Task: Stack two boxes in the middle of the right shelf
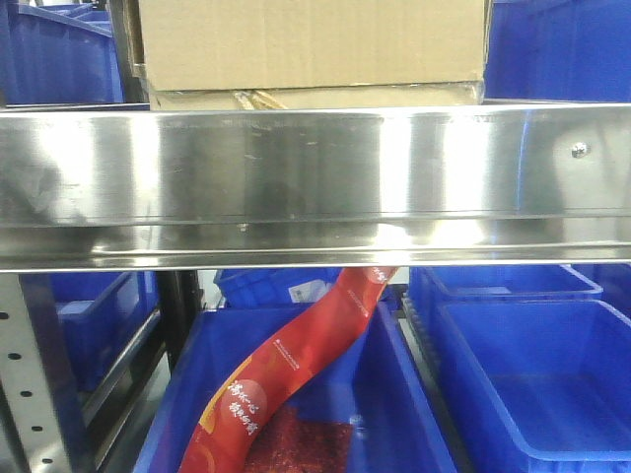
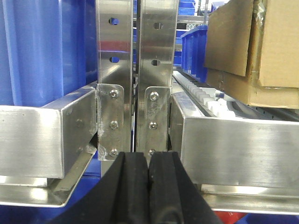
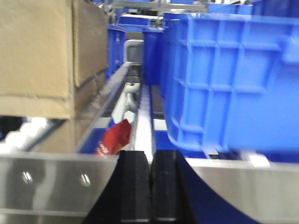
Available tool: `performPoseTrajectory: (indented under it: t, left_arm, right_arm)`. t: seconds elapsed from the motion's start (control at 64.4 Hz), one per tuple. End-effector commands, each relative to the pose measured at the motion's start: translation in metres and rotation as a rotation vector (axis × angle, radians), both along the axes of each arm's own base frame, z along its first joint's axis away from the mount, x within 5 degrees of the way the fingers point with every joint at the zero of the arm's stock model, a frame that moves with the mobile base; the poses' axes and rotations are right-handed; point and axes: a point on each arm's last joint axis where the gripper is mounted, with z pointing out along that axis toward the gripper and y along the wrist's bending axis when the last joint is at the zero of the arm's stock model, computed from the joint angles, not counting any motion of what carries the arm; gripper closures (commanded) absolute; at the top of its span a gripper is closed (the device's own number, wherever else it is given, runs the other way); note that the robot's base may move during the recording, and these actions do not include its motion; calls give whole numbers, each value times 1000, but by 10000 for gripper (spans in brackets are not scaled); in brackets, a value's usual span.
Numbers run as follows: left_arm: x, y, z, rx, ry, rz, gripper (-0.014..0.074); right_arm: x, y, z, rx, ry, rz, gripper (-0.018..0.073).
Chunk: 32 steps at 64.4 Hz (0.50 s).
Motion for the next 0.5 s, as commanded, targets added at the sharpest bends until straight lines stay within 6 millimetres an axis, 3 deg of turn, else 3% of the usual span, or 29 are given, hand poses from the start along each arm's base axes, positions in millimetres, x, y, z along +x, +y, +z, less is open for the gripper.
performPoseTrajectory:
  t: [0.0,0.264,0.481]
  left_arm:
    - [-1,0,3,6,-25,-5,708]
    - [-1,0,3,6,-25,-5,708]
    - [-1,0,3,6,-25,-5,708]
  right_arm:
    - [-6,-2,-10,-4,-44,-26,727]
    - [-14,-3,-42,-4,-72,-50,727]
    - [-14,-4,-41,-4,-93,-52,727]
